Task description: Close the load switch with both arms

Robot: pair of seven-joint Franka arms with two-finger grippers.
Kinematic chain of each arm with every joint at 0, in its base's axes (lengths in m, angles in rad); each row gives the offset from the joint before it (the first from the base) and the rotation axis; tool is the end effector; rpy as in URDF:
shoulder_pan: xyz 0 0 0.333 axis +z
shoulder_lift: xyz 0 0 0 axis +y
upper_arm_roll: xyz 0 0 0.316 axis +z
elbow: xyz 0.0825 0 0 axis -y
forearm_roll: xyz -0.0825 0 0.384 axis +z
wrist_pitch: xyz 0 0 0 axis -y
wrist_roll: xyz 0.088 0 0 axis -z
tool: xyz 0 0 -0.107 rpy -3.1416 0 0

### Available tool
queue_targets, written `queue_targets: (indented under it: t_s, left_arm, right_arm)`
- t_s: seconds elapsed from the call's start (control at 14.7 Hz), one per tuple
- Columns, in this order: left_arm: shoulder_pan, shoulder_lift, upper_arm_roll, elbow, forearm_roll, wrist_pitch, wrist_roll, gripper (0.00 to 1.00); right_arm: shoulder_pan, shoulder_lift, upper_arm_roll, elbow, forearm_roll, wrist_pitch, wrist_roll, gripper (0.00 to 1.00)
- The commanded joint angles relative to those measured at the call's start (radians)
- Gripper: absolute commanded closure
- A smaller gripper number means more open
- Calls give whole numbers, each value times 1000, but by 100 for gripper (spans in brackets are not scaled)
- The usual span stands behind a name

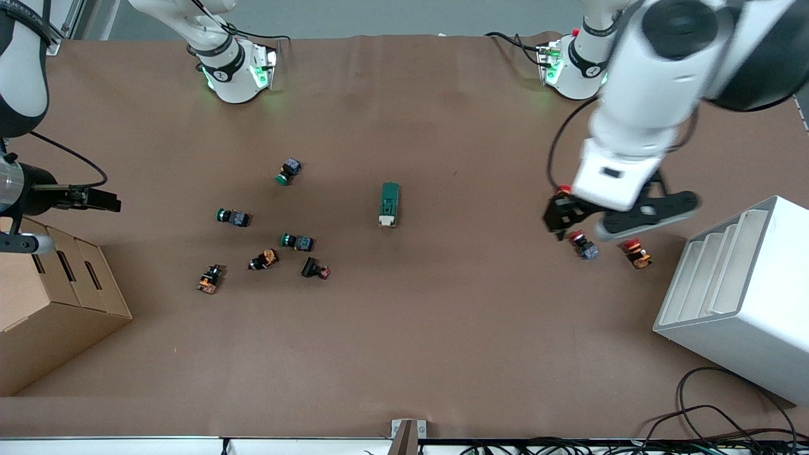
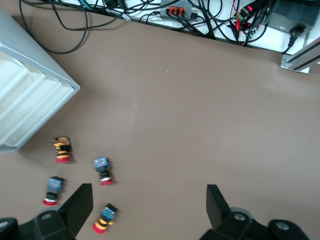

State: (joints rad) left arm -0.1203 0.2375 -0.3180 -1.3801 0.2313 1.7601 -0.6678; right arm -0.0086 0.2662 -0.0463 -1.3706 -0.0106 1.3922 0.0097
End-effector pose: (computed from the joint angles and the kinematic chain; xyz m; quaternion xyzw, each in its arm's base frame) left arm 0.5996 -0.2310 0.5993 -0.9881 -0.1079 -0.1063 0.0266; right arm 0.6099 -0.0312 0.5482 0.9920 -0.0323 -0.1221 0.0087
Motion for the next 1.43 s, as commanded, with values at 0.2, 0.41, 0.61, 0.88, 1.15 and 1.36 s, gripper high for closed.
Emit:
queue_targets:
  t_s: [0.2, 0.41, 0.61, 0.88, 1.15, 1.36]
  left_arm:
    - [40, -135, 147, -19, -173, -164, 373, 0]
    - [59, -190, 207, -60, -210, -234, 537, 0]
    - [105, -256, 223, -132, -233, -254, 635, 0]
    - [128, -336, 223, -224, -262, -254, 639, 0]
    - [125, -374, 221, -266, -264, -254, 637, 0]
    - [128, -366, 223, -258, -260, -254, 640, 0]
  right_arm:
    - [-14, -60, 17, -42, 20, -21, -10, 0]
    - [-11, -132, 19, -102, 20, 1, -10, 0]
    - [-11, -232, 17, -183, 20, 50, -10, 0]
    - [-10, -304, 13, -217, 21, 47, 4, 0]
    - [-8, -370, 11, -260, 21, 48, 3, 0]
    - [-10, -384, 0, -254, 21, 48, 1, 0]
